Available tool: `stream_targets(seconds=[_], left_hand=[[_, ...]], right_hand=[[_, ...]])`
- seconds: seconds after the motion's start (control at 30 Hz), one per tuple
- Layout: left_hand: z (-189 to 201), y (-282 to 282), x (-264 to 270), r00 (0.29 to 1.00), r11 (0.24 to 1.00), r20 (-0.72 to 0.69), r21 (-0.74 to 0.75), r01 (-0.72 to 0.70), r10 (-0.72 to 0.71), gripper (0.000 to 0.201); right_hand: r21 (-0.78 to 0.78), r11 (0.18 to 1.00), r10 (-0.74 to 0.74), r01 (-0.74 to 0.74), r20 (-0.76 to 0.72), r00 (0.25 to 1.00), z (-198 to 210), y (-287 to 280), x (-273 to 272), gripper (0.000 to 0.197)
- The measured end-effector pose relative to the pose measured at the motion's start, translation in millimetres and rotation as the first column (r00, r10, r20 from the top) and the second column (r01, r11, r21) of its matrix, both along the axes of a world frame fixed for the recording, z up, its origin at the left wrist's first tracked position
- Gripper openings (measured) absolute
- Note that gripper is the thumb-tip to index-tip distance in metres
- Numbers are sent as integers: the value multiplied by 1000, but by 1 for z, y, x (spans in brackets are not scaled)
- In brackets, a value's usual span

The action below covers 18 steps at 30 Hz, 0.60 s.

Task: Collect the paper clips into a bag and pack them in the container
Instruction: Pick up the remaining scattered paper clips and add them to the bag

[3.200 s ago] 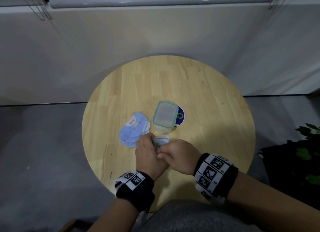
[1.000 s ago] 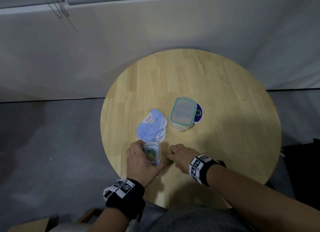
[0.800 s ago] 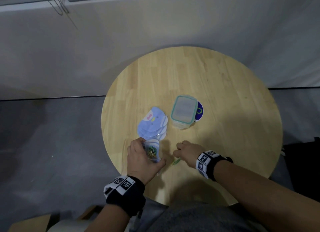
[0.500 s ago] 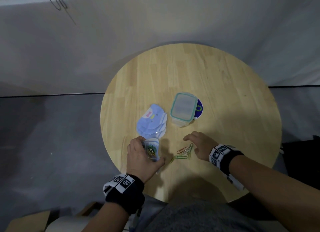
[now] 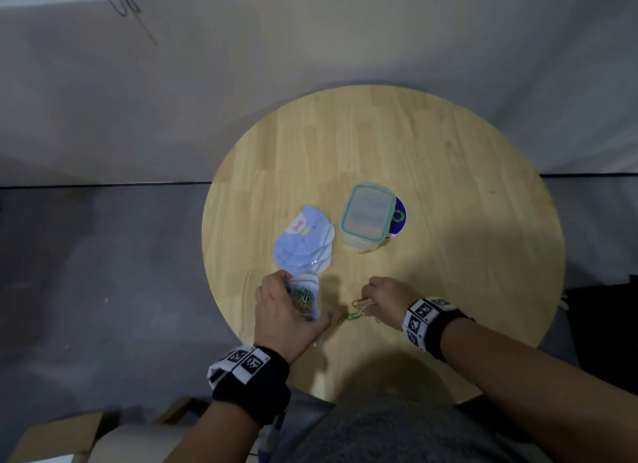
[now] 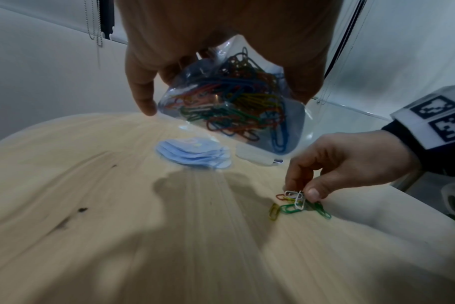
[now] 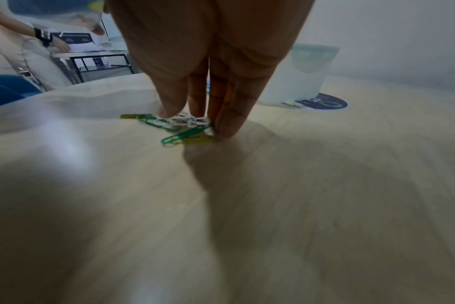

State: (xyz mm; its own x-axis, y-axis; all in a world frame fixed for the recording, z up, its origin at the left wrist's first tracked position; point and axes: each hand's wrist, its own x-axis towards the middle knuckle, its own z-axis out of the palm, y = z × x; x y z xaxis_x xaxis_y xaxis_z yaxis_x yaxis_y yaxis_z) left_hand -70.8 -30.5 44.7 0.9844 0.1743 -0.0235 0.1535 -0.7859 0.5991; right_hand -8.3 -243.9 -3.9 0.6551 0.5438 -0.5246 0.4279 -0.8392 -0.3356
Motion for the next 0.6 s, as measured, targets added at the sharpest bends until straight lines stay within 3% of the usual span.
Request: stream_targets(seconds=[0.17,0.3,0.6], left_hand=[[-4,-1,-4,1000,1000,-13,0,-3,3,81],[-5,-5,-5,1000,1000,-27,-2,2,-2,79],[-5,-11,-3,1000,1000,-30,-13,3,-4,84]], right_hand=[[-14,985,172,-172,0,985,2,-9,2,49],[-78,964,256,-254,20,967,3,0,4,43],[-122,983,133,-134,-16,991,-2,7,-1,23]])
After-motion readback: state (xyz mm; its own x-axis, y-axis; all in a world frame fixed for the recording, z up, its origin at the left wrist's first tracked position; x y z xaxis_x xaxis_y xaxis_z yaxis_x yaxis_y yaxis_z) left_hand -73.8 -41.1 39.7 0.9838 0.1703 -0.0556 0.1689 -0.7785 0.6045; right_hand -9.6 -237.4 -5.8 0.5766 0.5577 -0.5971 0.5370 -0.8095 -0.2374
